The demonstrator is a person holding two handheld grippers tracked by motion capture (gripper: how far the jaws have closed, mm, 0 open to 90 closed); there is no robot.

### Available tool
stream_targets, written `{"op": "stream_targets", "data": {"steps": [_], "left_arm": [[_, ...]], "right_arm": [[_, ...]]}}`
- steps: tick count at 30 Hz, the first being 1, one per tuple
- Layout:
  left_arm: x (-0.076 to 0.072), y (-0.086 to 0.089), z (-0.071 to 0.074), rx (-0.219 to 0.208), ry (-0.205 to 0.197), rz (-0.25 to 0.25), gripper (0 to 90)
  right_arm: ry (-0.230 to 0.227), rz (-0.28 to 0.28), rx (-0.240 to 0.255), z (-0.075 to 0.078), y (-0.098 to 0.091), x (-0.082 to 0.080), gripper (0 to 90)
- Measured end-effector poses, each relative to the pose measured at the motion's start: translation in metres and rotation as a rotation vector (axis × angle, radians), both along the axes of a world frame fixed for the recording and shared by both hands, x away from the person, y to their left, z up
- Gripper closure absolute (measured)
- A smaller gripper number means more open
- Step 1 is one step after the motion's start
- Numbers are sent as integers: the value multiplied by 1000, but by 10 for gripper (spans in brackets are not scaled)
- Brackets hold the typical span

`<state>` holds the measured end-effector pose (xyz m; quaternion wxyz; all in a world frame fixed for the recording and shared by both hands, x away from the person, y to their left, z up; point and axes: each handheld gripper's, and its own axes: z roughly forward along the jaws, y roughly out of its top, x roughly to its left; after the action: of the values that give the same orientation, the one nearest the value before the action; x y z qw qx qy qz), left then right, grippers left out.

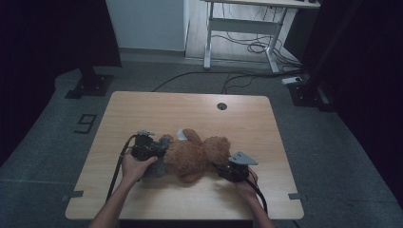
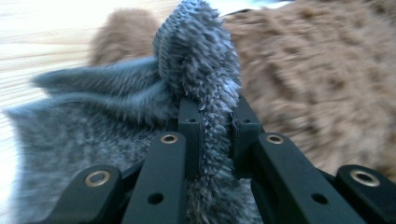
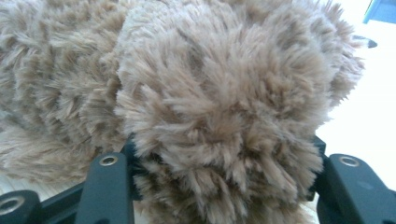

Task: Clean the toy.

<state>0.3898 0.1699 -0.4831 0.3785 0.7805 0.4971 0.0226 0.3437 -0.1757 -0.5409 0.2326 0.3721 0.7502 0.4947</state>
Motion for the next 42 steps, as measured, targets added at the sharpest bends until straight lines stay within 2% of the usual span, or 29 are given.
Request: {"op": "stream_targets", "data": {"steps": [4, 7, 10, 13, 15, 19, 22, 25, 27, 31, 34, 38, 40, 42], "left_arm": [[7, -9, 3, 33, -28, 32, 788], [20, -13, 3, 38, -49, 69, 788], [31, -13, 5, 37, -53, 87, 787], [36, -12, 18, 32, -93, 91, 785], [37, -12, 31, 15, -142, 104, 784], [45, -27, 51, 1, -198, 97, 783], [53, -46, 53, -5, -192, 58, 781], [57, -64, 40, 5, -140, 3, 778], [54, -68, 33, 29, -152, -6, 776], [38, -61, 23, -13, -188, -1, 782], [19, -61, 17, -14, -238, -7, 786], [-7, -63, 12, 6, -311, -18, 791], [-17, -63, 10, 0, -338, -10, 793], [-25, -64, 8, 6, -361, -3, 794]], "right_arm": [[-13, -14, -13, 1, 2, 3, 436], [-25, -47, -30, 1, 6, 13, 442], [-24, -68, -30, 1, 7, 24, 442], [-24, -68, -28, 2, 6, 33, 440], [-25, -62, -24, 1, 5, 35, 437], [-33, -55, -27, 1, 4, 38, 427], [-35, -57, -27, 1, 3, 38, 418], [-32, -58, -27, 1, 3, 37, 404], [-27, -60, -26, 0, 2, 37, 392], [-19, -52, -22, 0, 1, 35, 353], [-12, -47, -32, 1, 1, 32, 325], [-3, -48, -51, 4, -1, 22, 226], [24, -48, -30, 5, -5, 17, 179], [56, -40, 14, 7, -10, 14, 141]]}}
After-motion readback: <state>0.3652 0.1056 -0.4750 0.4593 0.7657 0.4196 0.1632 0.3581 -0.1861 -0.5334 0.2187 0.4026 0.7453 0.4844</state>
